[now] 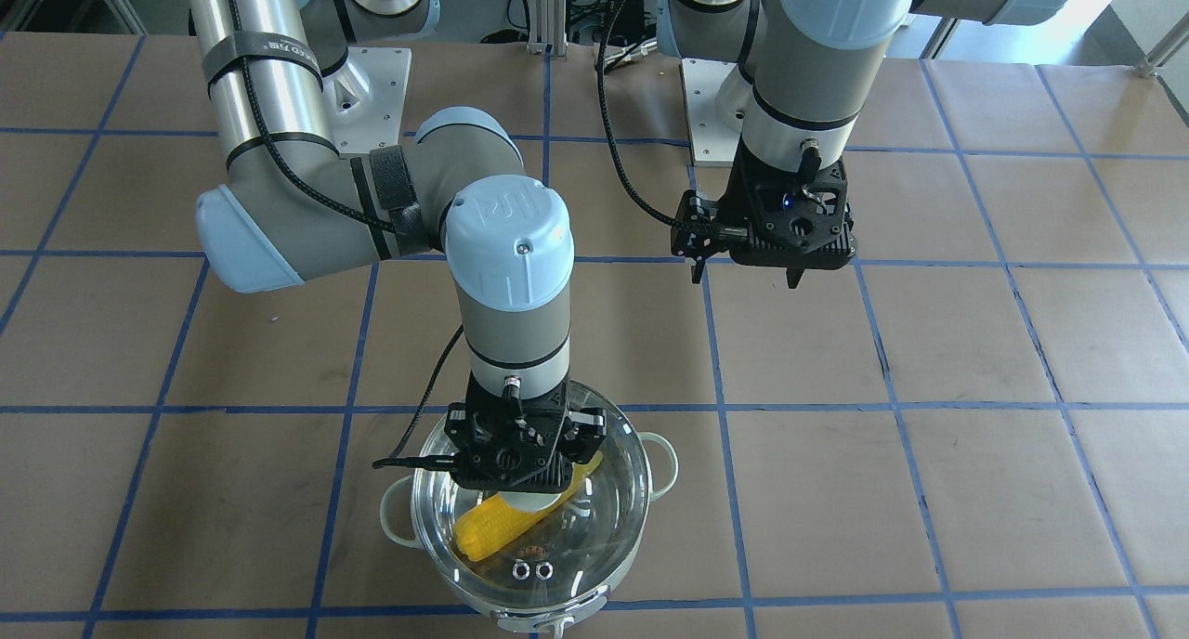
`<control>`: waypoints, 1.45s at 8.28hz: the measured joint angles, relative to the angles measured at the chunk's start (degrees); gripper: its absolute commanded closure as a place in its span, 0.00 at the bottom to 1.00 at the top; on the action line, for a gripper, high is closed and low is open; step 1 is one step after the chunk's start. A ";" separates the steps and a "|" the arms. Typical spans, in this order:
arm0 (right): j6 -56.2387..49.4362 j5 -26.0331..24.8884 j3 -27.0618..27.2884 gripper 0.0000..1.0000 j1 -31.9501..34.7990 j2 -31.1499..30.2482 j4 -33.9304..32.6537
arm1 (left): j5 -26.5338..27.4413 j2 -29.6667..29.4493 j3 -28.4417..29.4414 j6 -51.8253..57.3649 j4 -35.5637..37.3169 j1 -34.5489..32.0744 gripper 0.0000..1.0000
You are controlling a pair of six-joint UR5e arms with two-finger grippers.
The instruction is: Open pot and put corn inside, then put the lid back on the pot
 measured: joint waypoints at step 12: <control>-4.27 0.45 5.48 0.00 -1.54 -6.71 -1.51 | -2.51 6.90 0.61 -0.98 -2.57 5.94 0.00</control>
